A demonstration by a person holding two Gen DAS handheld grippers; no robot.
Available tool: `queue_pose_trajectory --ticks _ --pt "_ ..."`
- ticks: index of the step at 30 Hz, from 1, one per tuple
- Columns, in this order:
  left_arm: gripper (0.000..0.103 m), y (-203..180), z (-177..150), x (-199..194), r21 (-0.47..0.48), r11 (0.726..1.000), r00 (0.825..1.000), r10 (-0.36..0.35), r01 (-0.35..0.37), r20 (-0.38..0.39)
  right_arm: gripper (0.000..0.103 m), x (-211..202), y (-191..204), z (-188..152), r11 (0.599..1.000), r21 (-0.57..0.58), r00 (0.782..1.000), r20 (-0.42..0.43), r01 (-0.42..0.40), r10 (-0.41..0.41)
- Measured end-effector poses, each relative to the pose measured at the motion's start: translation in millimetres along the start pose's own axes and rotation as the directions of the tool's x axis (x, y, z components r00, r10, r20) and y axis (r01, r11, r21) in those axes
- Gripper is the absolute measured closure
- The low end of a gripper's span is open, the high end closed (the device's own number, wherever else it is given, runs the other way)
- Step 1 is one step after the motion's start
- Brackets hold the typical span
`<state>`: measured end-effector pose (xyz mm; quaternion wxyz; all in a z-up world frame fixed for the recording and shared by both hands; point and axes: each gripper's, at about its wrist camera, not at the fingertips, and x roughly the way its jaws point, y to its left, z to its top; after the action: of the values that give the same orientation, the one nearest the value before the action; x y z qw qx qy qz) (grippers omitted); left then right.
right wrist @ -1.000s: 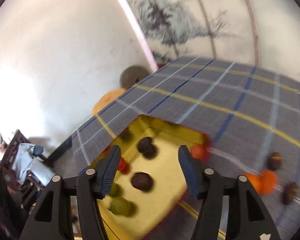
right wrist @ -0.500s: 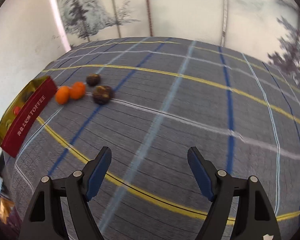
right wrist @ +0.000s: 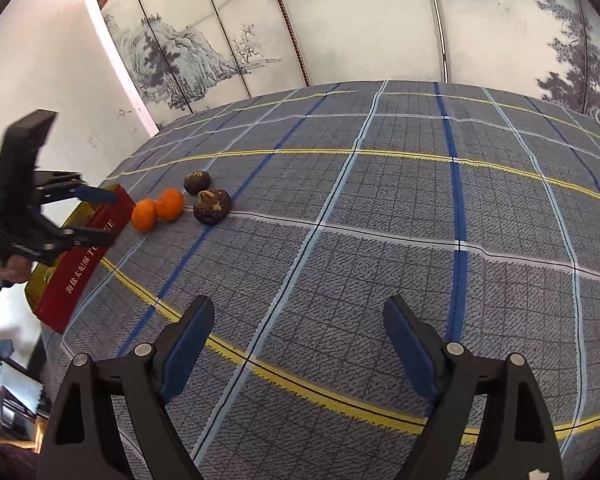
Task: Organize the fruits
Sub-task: 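Grasp an orange with the left gripper while the right gripper grasps a brown fruit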
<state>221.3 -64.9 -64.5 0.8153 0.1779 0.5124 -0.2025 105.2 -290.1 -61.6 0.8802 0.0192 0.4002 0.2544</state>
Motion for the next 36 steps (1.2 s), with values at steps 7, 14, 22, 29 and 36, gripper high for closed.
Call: queue_pose_trajectory --ticks 7,14,22,29,36 --pt "0.063 19.9 5.2 42.2 -0.033 0.999 0.996 -0.033 0.03 -0.081 0.016 1.4 1.0 0.2 1.0 -0.008 1.0 -0.007 -0.015 0.015" --pt "0.063 7.7 -16.0 -0.3 -0.264 0.965 1.0 0.004 0.0 0.015 0.015 5.2 0.5 0.9 1.0 -0.006 1.0 -0.022 -0.003 0.003" --pt "0.063 -31.7 -70.0 -64.7 -0.461 0.886 0.989 0.021 0.049 0.146 0.015 16.6 36.1 26.7 0.992 -0.11 0.998 -0.03 -0.058 0.055" --pt "0.063 -47.8 -103.6 -94.7 -0.535 0.844 0.986 0.064 0.029 0.154 0.043 79.3 82.1 61.9 0.952 -0.289 0.994 -0.079 -0.098 0.078" --pt "0.063 -51.2 -127.2 -123.9 -0.549 0.834 0.973 0.165 -0.051 0.161 0.049 122.8 92.3 77.3 0.947 -0.31 0.99 -0.135 -0.082 0.041"
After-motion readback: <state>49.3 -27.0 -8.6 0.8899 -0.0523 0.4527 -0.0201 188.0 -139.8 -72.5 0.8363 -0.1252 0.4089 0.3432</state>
